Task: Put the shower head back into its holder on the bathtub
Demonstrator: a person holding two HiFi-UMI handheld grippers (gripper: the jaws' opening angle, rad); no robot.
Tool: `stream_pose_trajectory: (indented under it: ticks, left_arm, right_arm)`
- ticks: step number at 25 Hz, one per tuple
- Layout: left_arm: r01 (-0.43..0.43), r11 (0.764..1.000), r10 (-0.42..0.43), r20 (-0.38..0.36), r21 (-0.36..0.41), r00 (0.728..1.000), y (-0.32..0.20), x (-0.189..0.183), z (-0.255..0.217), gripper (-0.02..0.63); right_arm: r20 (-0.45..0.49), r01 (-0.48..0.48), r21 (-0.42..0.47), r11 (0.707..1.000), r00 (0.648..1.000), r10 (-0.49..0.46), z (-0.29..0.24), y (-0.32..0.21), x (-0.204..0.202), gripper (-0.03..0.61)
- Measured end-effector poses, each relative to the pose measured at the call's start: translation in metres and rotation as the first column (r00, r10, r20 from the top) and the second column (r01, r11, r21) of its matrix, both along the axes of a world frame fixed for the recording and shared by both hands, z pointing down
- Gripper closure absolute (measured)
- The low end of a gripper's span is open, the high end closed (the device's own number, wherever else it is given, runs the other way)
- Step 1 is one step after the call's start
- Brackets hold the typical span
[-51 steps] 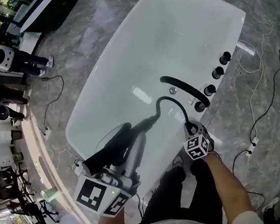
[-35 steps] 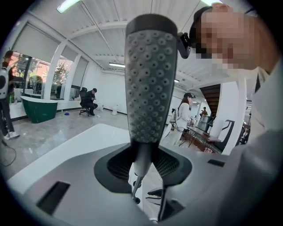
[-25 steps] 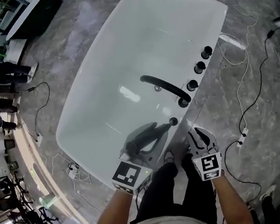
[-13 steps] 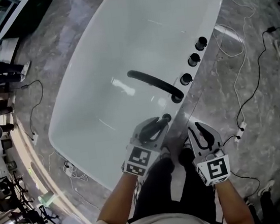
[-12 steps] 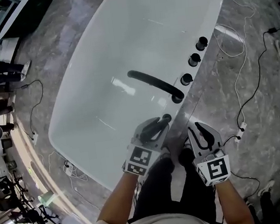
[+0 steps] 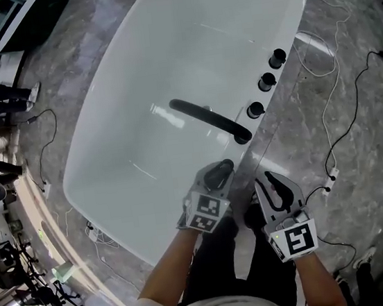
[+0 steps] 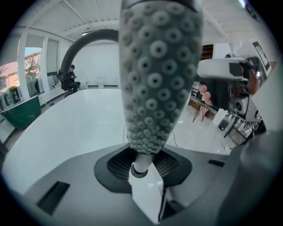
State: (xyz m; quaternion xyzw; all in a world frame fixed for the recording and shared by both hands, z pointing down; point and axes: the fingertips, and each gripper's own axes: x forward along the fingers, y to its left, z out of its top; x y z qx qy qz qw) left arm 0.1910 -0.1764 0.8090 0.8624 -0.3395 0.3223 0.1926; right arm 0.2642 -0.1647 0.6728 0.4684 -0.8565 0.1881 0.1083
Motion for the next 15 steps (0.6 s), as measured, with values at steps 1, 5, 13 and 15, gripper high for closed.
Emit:
stream_pose_trajectory:
  ticks: [1, 5, 13, 15]
  left_arm:
    - [0.006, 1.000, -0.006, 0.013, 0.001, 1.000, 0.000, 0.000, 0.005, 0.482]
    - [0.028, 1.000, -0.027, 0.054, -0.012, 0.998, 0.001, 0.001, 0.025, 0.482]
    - [0.001, 0.999, 0.002, 0.089, -0.034, 0.996, -0.001, 0.009, 0.042, 0.482]
    - [-0.014, 1.000, 0.016, 0.090, -0.028, 0.996, -0.003, 0.013, 0.042, 0.482]
  right_arm:
    - [0.004, -0.002, -0.002, 1.000, 1.000, 0.002, 0.000, 0.000, 0.001, 0.472]
    - [0.016, -0.003, -0.004, 1.000, 1.000, 0.003, 0.004, 0.001, 0.000, 0.472]
    - [0.029, -0.005, -0.004, 1.000, 1.000, 0.005, 0.003, 0.001, 0.000, 0.472]
    - [0.029, -0.002, -0.005, 1.000, 1.000, 0.002, 0.004, 0.001, 0.001, 0.474]
